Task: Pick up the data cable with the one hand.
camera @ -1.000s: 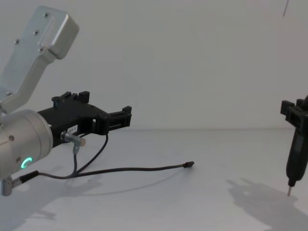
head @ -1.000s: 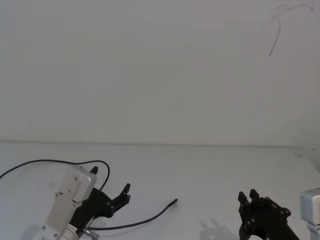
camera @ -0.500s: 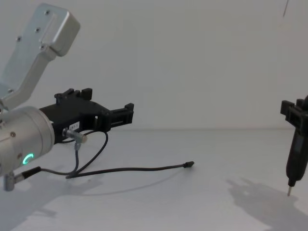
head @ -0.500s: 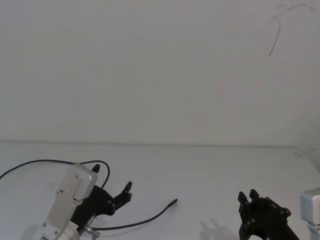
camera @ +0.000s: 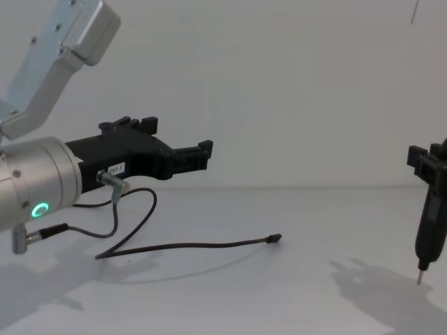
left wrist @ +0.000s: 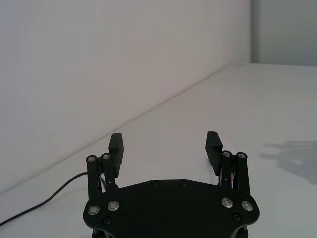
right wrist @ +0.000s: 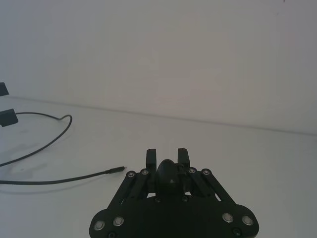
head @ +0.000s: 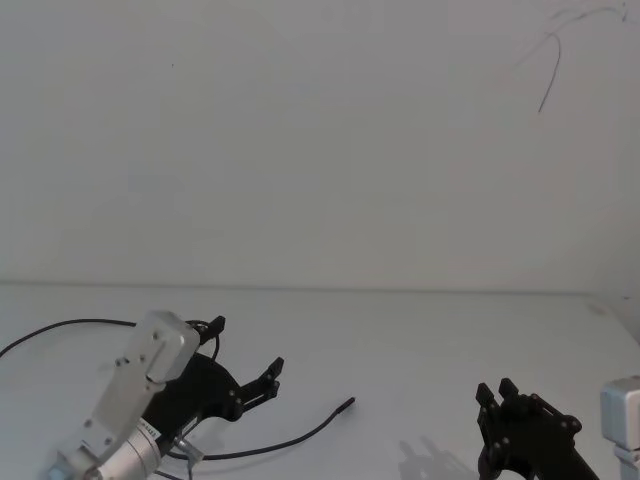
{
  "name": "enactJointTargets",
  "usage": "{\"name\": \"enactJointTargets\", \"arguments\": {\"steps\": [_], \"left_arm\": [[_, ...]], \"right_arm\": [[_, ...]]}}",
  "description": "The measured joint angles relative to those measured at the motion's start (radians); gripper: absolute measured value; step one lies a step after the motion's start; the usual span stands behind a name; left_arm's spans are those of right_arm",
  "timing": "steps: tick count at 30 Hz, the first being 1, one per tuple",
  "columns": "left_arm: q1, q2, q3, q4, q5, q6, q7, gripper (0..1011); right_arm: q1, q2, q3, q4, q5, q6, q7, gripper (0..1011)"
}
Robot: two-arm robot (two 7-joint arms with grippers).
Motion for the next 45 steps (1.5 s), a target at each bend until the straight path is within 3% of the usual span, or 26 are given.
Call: {"name": "enactJointTargets", "arguments": {"steps": [6,15,25,37,45], "left_arm": [[-0.028,0.017,0.003,0.026,-0.034,-0.006,-0.089,1001],[-0.089,0.054,0.024,0.099,-0.093,0.000,-0.279,1001],[-0.147,0.092,0.070,0.176,-0.105,0.008,-0.435,1001],[-0.183,0.115,0.115,0.215,-0.087,0.008,-0.506,1001],[-0.212,0.118,0.153,0.232,-0.029,-0.032,-0.524,1001]], "right_arm": [[0.000,0.000,0.000,0.000,0.000,0.000,0.000,251],[0.000,0.000,0.000,0.000,0.000,0.000,0.000,251],[0.000,0.000,0.000,0.000,0.000,0.000,0.000,251],[0.000,0.000,0.000,0.000,0.000,0.000,0.000,251],[0.000,0.000,0.000,0.000,0.000,0.000,0.000,251]]}}
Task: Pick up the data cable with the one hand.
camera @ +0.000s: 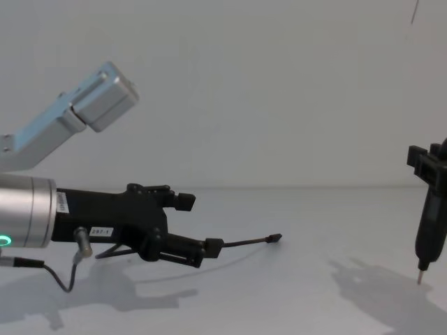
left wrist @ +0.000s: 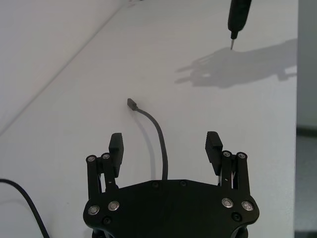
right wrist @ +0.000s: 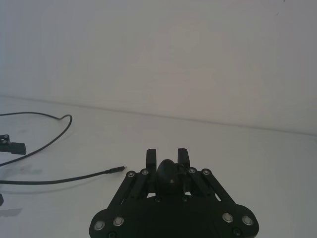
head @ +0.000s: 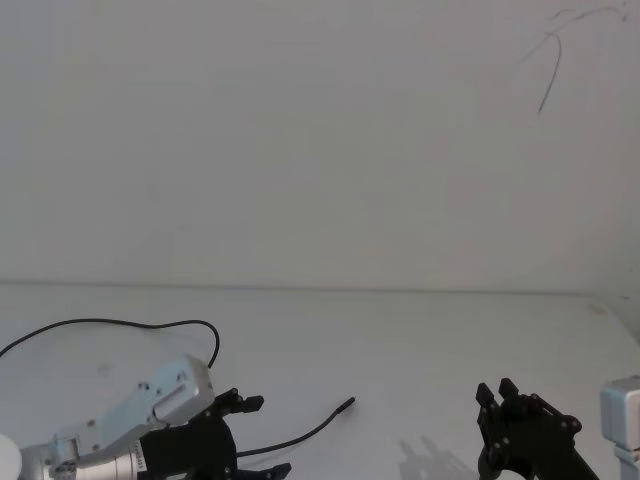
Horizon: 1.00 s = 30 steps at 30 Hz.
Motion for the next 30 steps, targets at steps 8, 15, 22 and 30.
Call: {"name": "enactJointTargets", "arguments": {"steps": [8,15,22,30], "left_arm": [[-0.023,-0.006,0.027,0.009,0.069,-0.026,0.013,1001],[-0.035,-0.013,0.041,0.009,0.133,-0.015,0.058,1001],[-0.041,-0.025,0.048,0.010,0.188,0.024,0.107,962],[-0.043,-0.035,0.051,0.015,0.217,0.049,0.135,773]], "right_arm": [[0.000,0.000,0.000,0.000,0.000,0.000,0.000,251],[0.000,0.000,0.000,0.000,0.000,0.000,0.000,251],[0.000,0.000,0.000,0.000,0.000,0.000,0.000,251],[0.000,0.000,0.000,0.000,0.000,0.000,0.000,251]]}}
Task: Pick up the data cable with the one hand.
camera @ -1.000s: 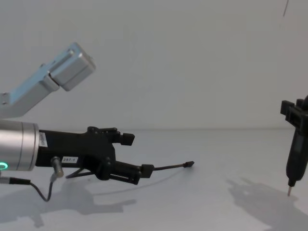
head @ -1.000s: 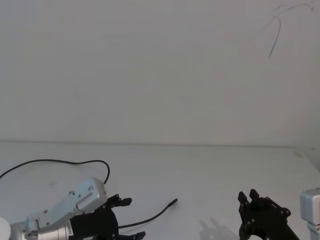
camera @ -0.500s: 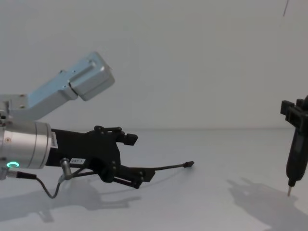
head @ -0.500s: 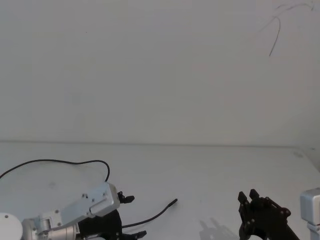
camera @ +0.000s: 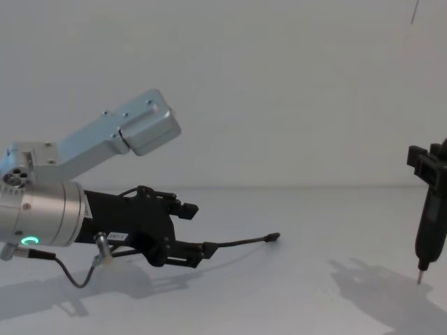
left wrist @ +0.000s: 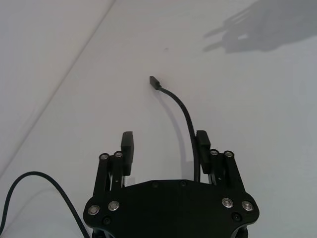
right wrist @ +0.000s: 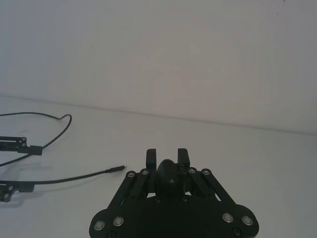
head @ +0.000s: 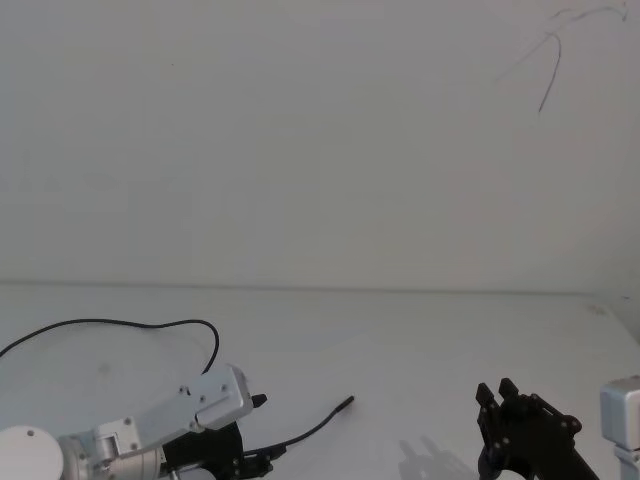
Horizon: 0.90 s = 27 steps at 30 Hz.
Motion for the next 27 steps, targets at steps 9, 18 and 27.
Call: {"name": "enactJointTargets", "arguments": {"steps": [9,18,27], "left_arm": [[-0.001,-0.006,0.001,0.003,0.018,0.016,0.017,484],[-0.002,-0.009,0.002,0.005,0.025,0.021,0.023,199],[0.010,-0.014,-0.013,0.003,0.011,0.012,0.021,43]], "right_arm": [[0.000,0.000,0.000,0.000,0.000,0.000,0.000,251],[0.000,0.000,0.000,0.000,0.000,0.000,0.000,251],[0.000,0.000,0.000,0.000,0.000,0.000,0.000,251]]}}
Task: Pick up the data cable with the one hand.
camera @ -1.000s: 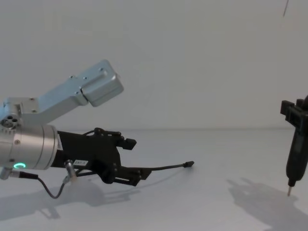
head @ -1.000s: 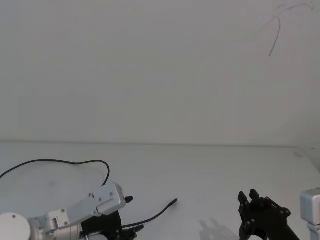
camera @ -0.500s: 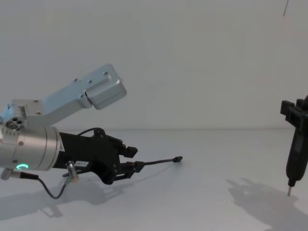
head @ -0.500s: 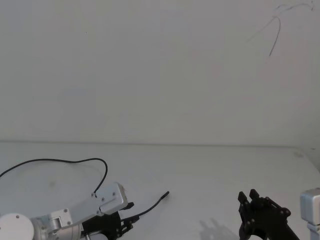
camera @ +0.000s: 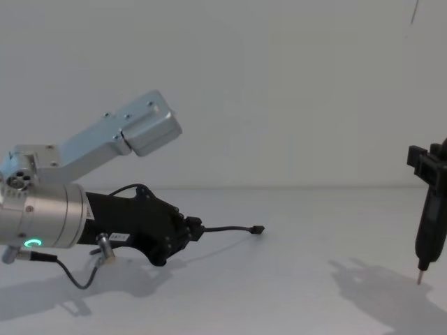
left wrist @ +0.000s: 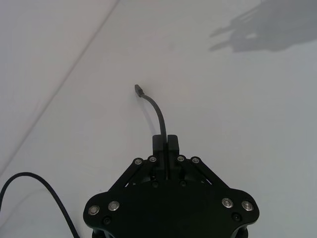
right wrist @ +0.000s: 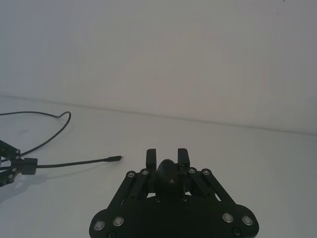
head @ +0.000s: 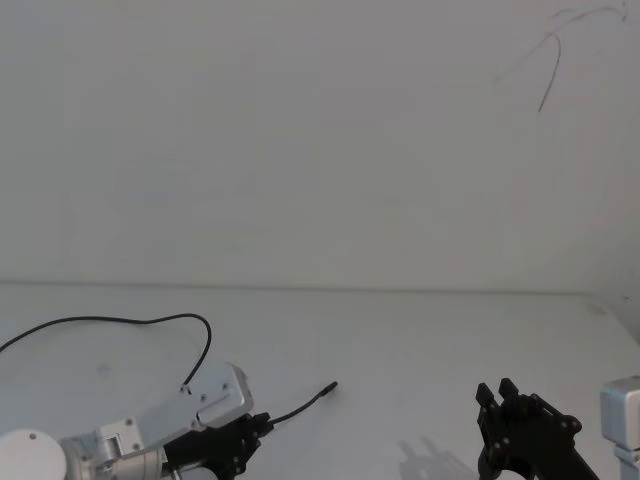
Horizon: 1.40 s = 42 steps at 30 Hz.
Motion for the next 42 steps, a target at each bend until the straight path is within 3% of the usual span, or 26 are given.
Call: {"name": "enactJointTargets", "arguments": {"steps": [13,22,33,42], "left_arm": [[0.035,-0.013,-0.067,-0.018,-0.072,-0.037,0.009,43],[0.061,-0.006,-0.137,-0.046,-0.178,-0.067,-0.023,43],[0.131,0.061,-0.231,-0.116,-0.367,-0.069,-0.142,43],[0.177,0.122,-0.265,-0.165,-0.448,-0.046,-0.206,43]], "right_arm": [[0.000,0.000,0.000,0.000,0.000,0.000,0.000,251],[0.000,0.000,0.000,0.000,0.000,0.000,0.000,251],[0.000,0.000,0.000,0.000,0.000,0.000,0.000,251],[0.000,0.000,0.000,0.000,0.000,0.000,0.000,251]]}}
